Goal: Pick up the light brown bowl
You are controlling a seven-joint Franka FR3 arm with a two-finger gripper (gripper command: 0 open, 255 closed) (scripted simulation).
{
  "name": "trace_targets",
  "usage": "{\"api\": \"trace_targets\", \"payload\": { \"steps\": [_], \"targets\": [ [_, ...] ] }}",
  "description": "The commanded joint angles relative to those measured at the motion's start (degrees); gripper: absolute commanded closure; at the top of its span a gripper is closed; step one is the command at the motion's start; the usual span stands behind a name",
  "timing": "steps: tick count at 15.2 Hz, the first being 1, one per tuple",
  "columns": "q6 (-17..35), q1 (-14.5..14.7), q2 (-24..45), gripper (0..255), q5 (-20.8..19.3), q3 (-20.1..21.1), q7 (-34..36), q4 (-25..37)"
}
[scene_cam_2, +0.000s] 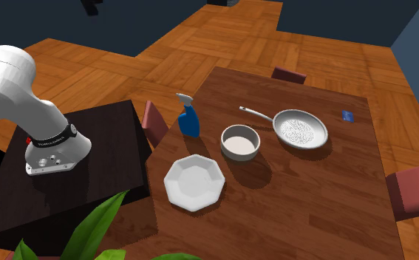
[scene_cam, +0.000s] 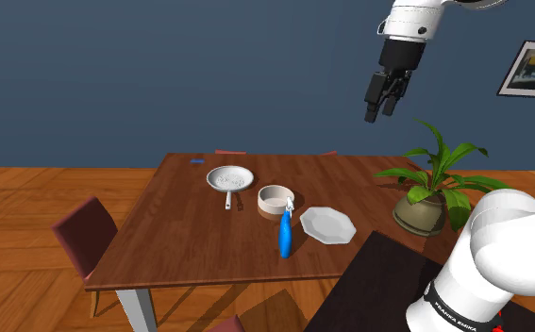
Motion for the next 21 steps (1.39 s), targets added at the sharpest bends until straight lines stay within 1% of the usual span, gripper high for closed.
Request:
{"api": "trace_targets", "payload": {
  "steps": [1,6,11,16,21],
  "targets": [
    [0.00,0.00,0.00,0,0.00,0.00,0.00,0.00],
    [9.92,-0.10,5.08,0,-0.44,-0.67,0.06,-4.79],
    [19.83,-0.19,12.12,0,-0.78,-1.39,0.08,-7.61],
    [29.40,-0.20,20.88,0,-0.93,-2.13,0.04,-8.37],
    [38.17,-0.17,30.93,0,-0.72,-2.83,-0.18,-7.04]
  ]
}}
